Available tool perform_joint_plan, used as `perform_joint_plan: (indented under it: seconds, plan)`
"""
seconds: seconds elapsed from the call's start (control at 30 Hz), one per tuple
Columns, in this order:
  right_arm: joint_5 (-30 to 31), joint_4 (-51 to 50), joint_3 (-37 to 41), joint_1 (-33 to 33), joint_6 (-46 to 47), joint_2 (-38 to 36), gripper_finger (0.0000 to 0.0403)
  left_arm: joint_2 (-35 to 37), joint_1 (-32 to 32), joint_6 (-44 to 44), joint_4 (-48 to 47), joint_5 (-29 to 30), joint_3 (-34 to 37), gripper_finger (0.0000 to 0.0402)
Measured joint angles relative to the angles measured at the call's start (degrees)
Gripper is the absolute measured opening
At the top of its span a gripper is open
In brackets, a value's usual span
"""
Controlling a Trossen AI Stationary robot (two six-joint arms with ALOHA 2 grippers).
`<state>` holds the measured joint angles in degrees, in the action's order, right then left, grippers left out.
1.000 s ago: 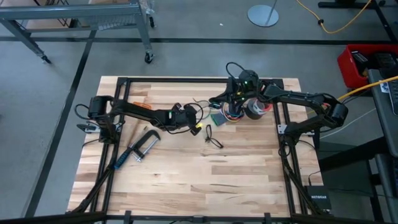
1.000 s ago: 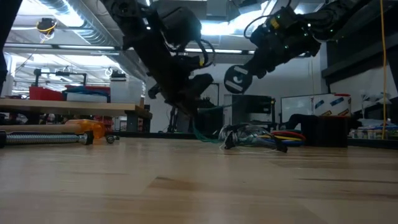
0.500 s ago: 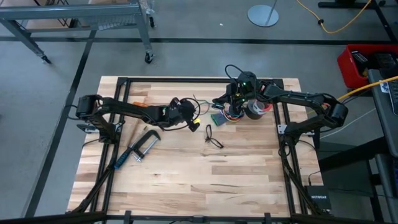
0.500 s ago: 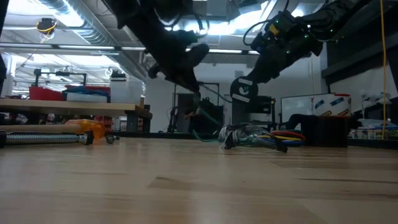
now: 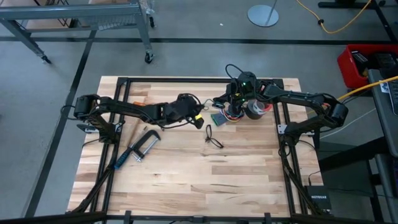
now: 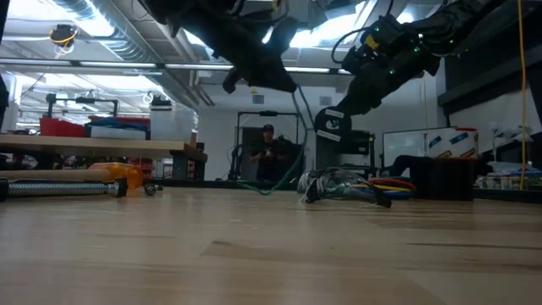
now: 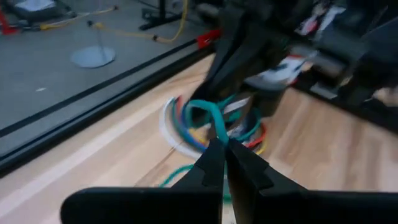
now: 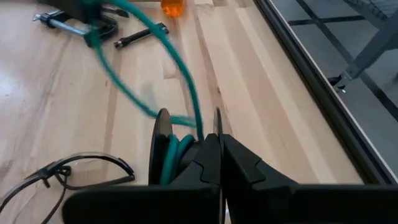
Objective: Coil cords
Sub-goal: Coil the green wire on the black spool
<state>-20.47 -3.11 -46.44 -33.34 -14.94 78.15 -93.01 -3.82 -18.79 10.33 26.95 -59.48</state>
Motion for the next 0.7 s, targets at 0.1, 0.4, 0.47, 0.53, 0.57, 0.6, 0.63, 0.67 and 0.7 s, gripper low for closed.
perform_joint_plan:
  seconds: [0.1, 0.4, 0.47, 0.53, 0.57, 0.6, 0.63, 0.67, 0.7]
  plan:
    - [1.46, 0.02, 0.00, 0.02, 0.31, 0.00, 0.0003, 0.00, -0.02, -0.04, 1.50, -1.96, 0.00, 0.0000]
    - [2.00, 0.74, 0.00, 0.70, 1.64, 0.00, 0.0003, 0.00, -0.21, 3.70, 9.59, -4.07, 0.00, 0.0000]
    - [3.19, 2.06, 0.00, 1.66, 1.79, 0.02, 0.0003, 0.00, -0.62, 3.78, 10.91, -4.08, 0.00, 0.0000]
    - [3.72, 4.58, 0.00, 3.03, 2.75, 0.35, 0.0003, 0.00, -1.18, 2.40, 11.88, -4.10, 0.00, 0.0000]
    - [3.84, 6.42, 0.00, 3.83, 3.17, 0.69, 0.0003, 0.00, -1.42, 1.20, 12.04, -4.09, -0.02, 0.0000]
    - [4.01, 8.11, 0.00, 4.47, 3.81, 1.02, 0.0003, 0.00, -1.63, 0.62, 12.06, -4.10, -0.02, 0.0000]
    - [4.63, 9.82, 0.00, 5.10, 4.41, 1.49, 0.0003, -0.04, -1.84, -0.32, 12.03, -4.10, -0.02, 0.0000]
    - [5.57, 11.94, 0.00, 5.75, 5.28, 2.08, 0.0003, -0.07, -1.92, -0.79, 11.97, -4.10, -0.02, 0.0000]
    - [6.61, 13.92, 0.00, 6.26, 6.18, 2.74, 0.0003, -0.09, -1.92, -1.35, 11.95, -4.10, -0.02, 0.0000]
